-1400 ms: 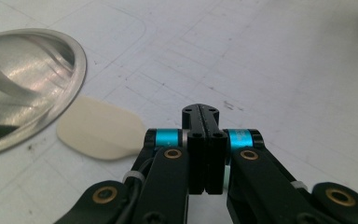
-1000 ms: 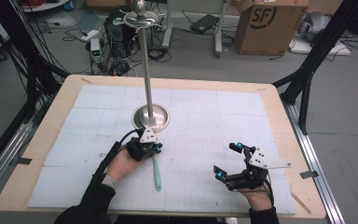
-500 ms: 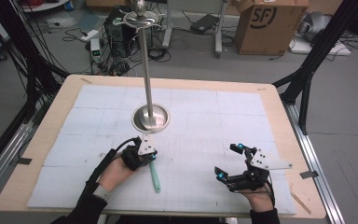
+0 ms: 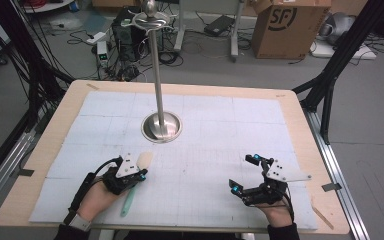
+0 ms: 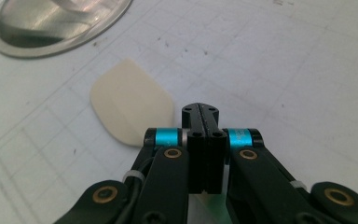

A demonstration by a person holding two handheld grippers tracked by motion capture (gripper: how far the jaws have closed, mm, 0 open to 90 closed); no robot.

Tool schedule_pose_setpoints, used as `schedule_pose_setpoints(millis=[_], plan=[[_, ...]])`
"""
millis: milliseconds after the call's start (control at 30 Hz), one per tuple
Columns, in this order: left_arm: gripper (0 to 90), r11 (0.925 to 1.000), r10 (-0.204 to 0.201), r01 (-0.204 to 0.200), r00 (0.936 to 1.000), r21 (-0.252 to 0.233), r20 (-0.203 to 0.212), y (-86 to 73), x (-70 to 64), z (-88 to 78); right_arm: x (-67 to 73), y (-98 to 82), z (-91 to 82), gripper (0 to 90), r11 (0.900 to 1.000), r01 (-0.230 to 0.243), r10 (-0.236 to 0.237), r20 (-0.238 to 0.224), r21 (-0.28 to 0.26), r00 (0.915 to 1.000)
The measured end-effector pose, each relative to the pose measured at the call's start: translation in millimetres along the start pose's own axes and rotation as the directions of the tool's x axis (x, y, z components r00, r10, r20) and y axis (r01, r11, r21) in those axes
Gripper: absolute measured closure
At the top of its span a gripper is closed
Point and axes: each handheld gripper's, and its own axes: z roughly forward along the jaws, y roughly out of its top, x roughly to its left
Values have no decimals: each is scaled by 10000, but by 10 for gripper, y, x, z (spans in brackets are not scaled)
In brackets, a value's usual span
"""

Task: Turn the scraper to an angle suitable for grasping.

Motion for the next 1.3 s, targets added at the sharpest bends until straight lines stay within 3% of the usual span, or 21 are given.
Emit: schedule_pose_setpoints(millis=[133, 200, 300, 433, 533, 667, 833, 1067, 1300], plan=[[900, 9993, -366, 366, 9993, -43, 1, -56, 22, -75, -1, 1, 15, 9, 10000, 31, -31, -2, 29, 10000], [900, 9983, -376, 369, 9992, -456, -138, -59, 29, -206, -9, 1, 20, 9, 10000, 48, -48, 3, 36, 10000], [900, 9969, -483, 471, 9987, -632, -180, -96, 44, -329, -21, 3, 15, 9, 10000, 1, -1, 29, -14, 10000], [900, 9992, -408, 408, 9989, 5, -236, -338, 51, -520, -26, 6, 31, 9, 10000, 16, -16, 44, -7, 10000], [900, 9983, -576, 577, 9983, 37, -109, -439, 34, -590, -3, 1, 67, 9, 9998, 97, -96, -11, 168, 10000], [900, 9993, -334, 335, 9994, 154, -79, -473, -68, -610, 9, 4, 97, 8, 9997, 60, -59, -72, 220, 10000], [900, 10000, 7, -8, 9994, 26, 357, -359, -251, -508, -4, 16, 101, 9, 9999, 91, -91, -43, 99, 9999], [900, 9992, 400, -394, 9966, -101, 715, -4, -478, -124, -22, 17, 104, 9, 10000, 56, -56, -50, 80, 10000], [900, 9994, -37, 69, 9957, -338, 926, 212, -464, 185, -27, 19, 98, 9, 10000, 36, -35, -78, 63, 10000]])
